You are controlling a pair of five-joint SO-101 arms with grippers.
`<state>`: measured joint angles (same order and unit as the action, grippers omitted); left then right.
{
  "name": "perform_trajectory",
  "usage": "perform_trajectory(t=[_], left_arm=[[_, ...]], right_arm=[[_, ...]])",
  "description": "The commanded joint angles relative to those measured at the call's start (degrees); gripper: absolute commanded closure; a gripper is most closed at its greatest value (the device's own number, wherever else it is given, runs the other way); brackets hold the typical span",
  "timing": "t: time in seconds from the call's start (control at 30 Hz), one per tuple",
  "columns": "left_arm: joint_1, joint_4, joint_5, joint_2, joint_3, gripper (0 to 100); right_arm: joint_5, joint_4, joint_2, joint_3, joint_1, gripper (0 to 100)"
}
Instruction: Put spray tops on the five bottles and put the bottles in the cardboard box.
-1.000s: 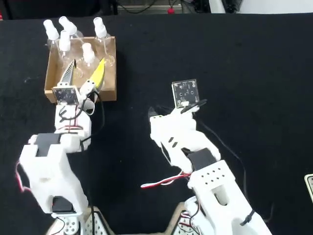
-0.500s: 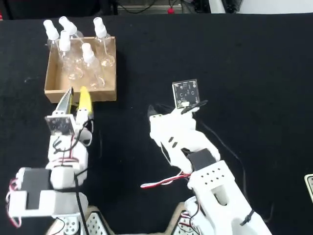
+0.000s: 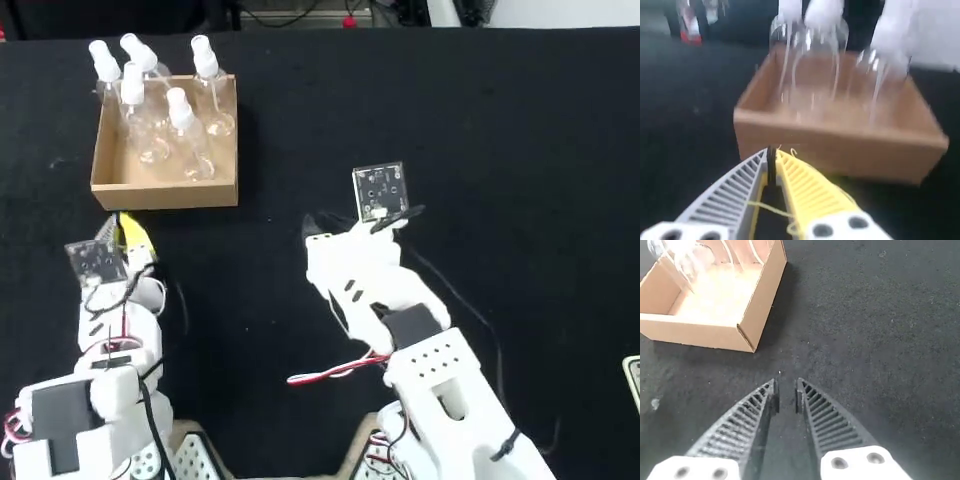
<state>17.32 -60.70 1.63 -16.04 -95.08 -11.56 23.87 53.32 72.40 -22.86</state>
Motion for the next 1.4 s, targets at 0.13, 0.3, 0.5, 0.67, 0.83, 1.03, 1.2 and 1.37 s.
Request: perform_trajectory(t=[0.13, 0.3, 0.5, 0.67, 0.83, 1.03, 1.2, 1.37], left_arm=[[0.75, 10.9, 0.44, -1.32, -1.45, 97], [0.66, 11.25, 0.44, -1.32, -1.45, 97], [0.57, 11.34, 0.44, -1.32, -1.45, 97], [0.48, 11.34, 0.44, -1.32, -1.45, 97], [-0.04, 10.73, 0.44, -1.41, -1.45, 97], [-2.77, 11.25, 0.0, -0.88, -1.45, 97], [1.19, 9.76, 0.35, -2.29, -1.45, 97], [6.64, 12.4, 0.0, -10.99, -1.36, 97]], right_arm=[[-0.35, -9.41, -0.04, 4.09, -0.44, 94.0], [-0.35, -16.44, -0.04, 7.52, -0.44, 93.9], [-0.35, -21.19, -0.31, 9.1, -0.44, 93.9], [-0.35, -24.26, -0.31, 10.42, -0.53, 93.9], [-0.26, -25.76, -0.04, 10.86, -0.53, 93.9], [-0.35, -24.79, 1.71, 13.76, 5.36, 94.2], [-0.26, -10.64, 11.56, 12.09, 10.9, 94.0], [-0.26, 10.73, 27.56, 7.08, 11.08, 93.9]])
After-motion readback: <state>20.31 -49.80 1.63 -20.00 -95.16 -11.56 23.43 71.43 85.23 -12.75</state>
